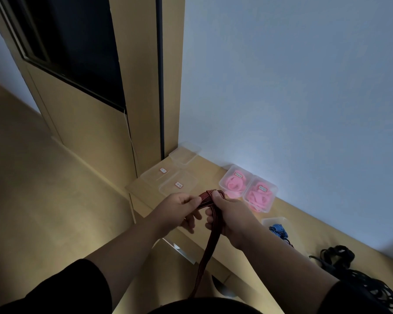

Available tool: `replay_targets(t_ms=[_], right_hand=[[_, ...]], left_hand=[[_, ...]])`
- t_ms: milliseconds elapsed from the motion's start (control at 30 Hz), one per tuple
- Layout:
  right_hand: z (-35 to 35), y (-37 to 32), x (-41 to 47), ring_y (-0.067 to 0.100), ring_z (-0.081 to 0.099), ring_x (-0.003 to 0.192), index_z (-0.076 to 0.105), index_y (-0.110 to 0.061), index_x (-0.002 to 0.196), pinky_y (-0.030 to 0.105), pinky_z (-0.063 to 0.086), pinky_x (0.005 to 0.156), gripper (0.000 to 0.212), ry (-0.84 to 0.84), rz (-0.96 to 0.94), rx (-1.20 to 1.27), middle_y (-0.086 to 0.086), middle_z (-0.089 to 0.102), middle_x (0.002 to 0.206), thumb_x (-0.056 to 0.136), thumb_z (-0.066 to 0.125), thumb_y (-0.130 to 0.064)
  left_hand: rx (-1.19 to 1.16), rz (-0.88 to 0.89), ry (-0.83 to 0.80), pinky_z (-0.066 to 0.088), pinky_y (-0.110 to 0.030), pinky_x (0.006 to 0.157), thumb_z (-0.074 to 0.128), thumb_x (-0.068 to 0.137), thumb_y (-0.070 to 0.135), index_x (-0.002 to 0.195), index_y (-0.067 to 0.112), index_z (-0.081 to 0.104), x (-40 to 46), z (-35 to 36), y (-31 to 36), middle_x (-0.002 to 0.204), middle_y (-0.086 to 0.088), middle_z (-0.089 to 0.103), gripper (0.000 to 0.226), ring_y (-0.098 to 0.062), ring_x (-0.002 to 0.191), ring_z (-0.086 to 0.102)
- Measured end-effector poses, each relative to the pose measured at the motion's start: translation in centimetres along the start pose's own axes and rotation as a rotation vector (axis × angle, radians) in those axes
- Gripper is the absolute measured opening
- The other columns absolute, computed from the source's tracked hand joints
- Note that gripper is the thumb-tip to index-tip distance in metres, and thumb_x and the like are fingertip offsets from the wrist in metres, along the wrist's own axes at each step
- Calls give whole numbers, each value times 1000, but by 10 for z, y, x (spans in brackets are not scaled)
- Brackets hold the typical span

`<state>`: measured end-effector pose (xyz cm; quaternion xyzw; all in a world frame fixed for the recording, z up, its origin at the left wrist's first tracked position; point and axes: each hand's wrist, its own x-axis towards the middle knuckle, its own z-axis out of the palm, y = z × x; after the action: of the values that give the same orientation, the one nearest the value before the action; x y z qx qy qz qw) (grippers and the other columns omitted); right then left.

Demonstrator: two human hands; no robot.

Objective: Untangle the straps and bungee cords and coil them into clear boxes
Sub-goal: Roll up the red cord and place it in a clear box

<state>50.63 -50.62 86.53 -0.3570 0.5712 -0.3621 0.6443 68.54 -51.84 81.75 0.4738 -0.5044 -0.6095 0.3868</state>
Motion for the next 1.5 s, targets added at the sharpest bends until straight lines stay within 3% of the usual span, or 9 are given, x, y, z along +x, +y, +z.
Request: replay_targets(t_ms=[167, 367, 667, 800, 900, 1000, 1100, 1300, 1500], right_hand=[[1, 3, -2, 22, 69, 64, 69, 4, 104, 34, 59, 64, 43, 0, 14, -69, 12, 73, 75, 102, 59, -38], [9, 2, -5, 21, 69, 62, 67, 8, 106, 33, 59, 60, 40, -7, 57, -90, 14, 72, 75, 106, 53, -30], [13, 2, -3, 23, 66, 62, 70, 0, 108, 33, 58, 63, 54, -83, 139, 43, 13, 69, 79, 100, 57, -52], [15, 4, -1, 22, 66, 63, 68, 3, 111, 33, 58, 64, 49, -46, 95, 51, 12, 69, 76, 100, 60, -44], [14, 3, 2, 20, 67, 63, 69, 4, 107, 32, 58, 64, 44, -24, 39, 52, 11, 70, 75, 102, 59, -38], [13, 3, 3, 19, 69, 64, 69, 3, 106, 32, 59, 64, 40, -16, 8, 35, 10, 72, 75, 103, 58, -35], [13, 5, 3, 22, 70, 67, 70, 1, 106, 34, 60, 67, 39, -31, 18, 11, 11, 73, 79, 102, 58, -35], [14, 8, 0, 25, 72, 69, 67, 4, 108, 35, 60, 66, 40, -61, 73, -45, 15, 75, 81, 102, 59, -35], [19, 5, -6, 22, 69, 65, 67, 8, 111, 32, 59, 62, 39, -77, 126, -31, 14, 72, 78, 103, 59, -30]], left_hand=[[17, 74, 73, 58, -32, 65, 72, 91, 20, 105, 9, 70, 5, -1, 0, 85, -10, 74, 17, -25, 76, 73], [357, 247, 153, 59, -32, 67, 69, 90, 24, 93, 29, 71, 5, -2, 3, 80, 3, 72, 6, -12, 71, 70], [760, 647, 179, 49, -35, 86, 69, 89, 0, 103, 5, 75, 2, -8, 5, 96, -8, 63, 16, -22, 91, 62], [779, 648, 160, 49, -29, 81, 63, 90, -1, 109, 12, 73, 4, -8, 7, 100, -2, 61, 24, -17, 94, 60], [570, 390, 185, 48, -13, 74, 59, 91, 18, 116, 33, 62, 0, -7, 5, 105, 16, 61, 29, -4, 91, 62], [138, 66, 86, 58, -30, 64, 55, 91, 25, 117, 29, 63, -2, -9, 2, 99, 1, 70, 27, -15, 75, 69], [-45, -11, 36, 58, -39, 60, 56, 91, 37, 110, 20, 70, -3, -10, 2, 88, -10, 72, 29, -23, 66, 66], [58, 72, 121, 57, -33, 56, 67, 91, 30, 98, 18, 75, -2, -7, -2, 82, -8, 74, 16, -26, 65, 72], [620, 356, 189, 55, -36, 63, 62, 94, 26, 90, 23, 71, -7, -8, 5, 72, 4, 68, 10, -7, 66, 65]])
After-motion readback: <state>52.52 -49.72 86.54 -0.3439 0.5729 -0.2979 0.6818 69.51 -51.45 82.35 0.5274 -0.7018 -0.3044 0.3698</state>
